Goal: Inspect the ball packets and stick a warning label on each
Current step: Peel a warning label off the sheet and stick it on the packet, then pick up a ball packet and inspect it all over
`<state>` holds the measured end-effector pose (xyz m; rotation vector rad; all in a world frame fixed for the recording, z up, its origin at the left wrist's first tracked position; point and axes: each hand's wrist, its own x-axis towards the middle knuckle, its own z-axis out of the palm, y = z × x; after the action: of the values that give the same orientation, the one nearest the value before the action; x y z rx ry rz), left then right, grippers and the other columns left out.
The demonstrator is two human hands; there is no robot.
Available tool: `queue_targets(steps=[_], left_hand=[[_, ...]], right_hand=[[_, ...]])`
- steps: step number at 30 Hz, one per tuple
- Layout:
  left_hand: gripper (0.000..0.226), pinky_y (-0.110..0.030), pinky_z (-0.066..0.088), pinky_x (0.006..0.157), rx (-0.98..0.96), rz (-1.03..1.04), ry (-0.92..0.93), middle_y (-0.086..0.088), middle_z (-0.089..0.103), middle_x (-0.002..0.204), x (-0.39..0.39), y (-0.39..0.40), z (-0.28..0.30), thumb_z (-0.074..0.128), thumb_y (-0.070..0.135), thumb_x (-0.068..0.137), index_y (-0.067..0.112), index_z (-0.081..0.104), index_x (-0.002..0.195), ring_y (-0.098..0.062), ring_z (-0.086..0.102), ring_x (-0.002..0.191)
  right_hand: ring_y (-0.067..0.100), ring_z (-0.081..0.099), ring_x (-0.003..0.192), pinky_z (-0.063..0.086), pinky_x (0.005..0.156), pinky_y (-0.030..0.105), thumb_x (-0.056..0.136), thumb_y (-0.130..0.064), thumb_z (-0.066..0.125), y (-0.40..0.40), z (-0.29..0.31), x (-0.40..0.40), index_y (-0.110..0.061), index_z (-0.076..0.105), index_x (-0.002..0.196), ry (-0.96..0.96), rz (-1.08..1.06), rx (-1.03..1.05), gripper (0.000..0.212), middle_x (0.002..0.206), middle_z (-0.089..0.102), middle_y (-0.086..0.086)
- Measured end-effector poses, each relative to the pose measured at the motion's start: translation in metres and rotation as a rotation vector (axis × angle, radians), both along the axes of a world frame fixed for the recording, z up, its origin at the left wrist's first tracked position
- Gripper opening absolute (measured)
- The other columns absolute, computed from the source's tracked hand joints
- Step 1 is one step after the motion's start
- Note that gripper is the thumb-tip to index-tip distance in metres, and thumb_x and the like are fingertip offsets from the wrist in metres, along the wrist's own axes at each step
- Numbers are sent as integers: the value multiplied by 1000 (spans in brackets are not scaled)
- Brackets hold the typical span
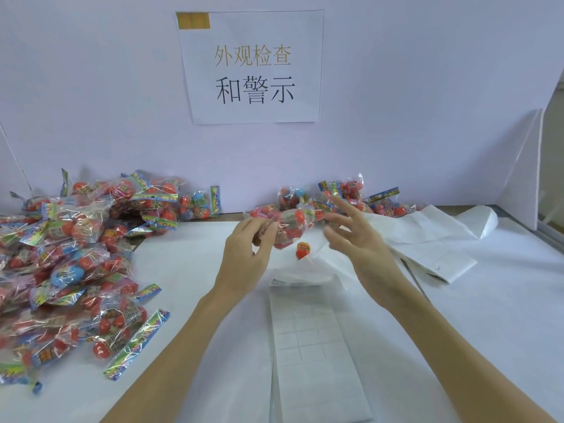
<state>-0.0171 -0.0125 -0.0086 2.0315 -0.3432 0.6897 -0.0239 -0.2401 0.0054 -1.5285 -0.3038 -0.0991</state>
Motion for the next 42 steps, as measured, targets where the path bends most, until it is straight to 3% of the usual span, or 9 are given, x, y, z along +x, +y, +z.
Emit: queue_targets(steps=[3,7,12,16,18,22,27,31,42], left_hand=[[23,-23,43,72,-94,-124,31,5,60,80,-13,-10,12,65,31,102,25,69,80,-18,53,77],[36,-14,38,69,-208,-175,157,16,53,71,-23,-20,21,59,47,99,42,61,63,-5,48,69],[18,-20,54,87,-360,-233,276,5,74,102,-20,-20,20,66,37,98,24,77,105,-8,69,94],[19,-36,59,90,-508,-251,356,-8,77,104,-19,-19,19,71,25,97,9,79,104,-20,71,93],[17,-34,57,84,-534,-246,376,-4,78,102,-18,-20,18,73,24,96,8,79,95,-18,71,89],[31,-22,52,70,-576,-345,427,4,69,78,-19,-20,19,69,22,98,22,70,66,-11,65,74],[26,-21,53,67,-611,-376,443,0,70,83,-20,-18,19,64,28,101,18,78,82,-12,64,74],[24,-21,54,64,-653,-349,468,-2,72,85,-18,-19,18,63,26,102,14,82,94,-13,62,70],[12,-25,57,64,-583,-193,385,-2,72,82,-11,-13,13,70,13,98,6,77,92,-19,66,65]], right_hand=[[5,54,135,48,108,33,92,-36,78,6,1,-4,-52,49,147,-128,98,-173,64,142,61,-19],[27,73,102,57,98,45,87,-35,82,14,3,-6,-25,75,111,-98,8,-181,27,106,78,1],[3,65,66,48,61,12,88,-27,83,9,1,-3,-13,74,102,-37,-12,-96,22,82,76,-3],[9,67,72,51,65,18,91,-40,77,10,0,-3,-16,72,105,-24,-18,-61,28,86,77,-1],[13,69,77,54,67,25,91,-48,73,11,-1,-3,-5,69,102,-2,-76,-28,45,85,77,4],[22,58,68,47,63,33,92,-33,79,12,2,-2,-1,70,84,58,-172,68,35,71,70,3],[31,59,81,44,61,33,95,-30,75,9,9,-6,-12,68,80,134,-133,207,24,87,68,18],[28,68,85,53,82,41,97,-29,72,12,10,-6,-5,69,88,120,-150,207,26,89,71,17],[17,73,83,59,69,27,101,-31,67,4,8,2,-14,77,96,33,-210,1,20,88,79,4]])
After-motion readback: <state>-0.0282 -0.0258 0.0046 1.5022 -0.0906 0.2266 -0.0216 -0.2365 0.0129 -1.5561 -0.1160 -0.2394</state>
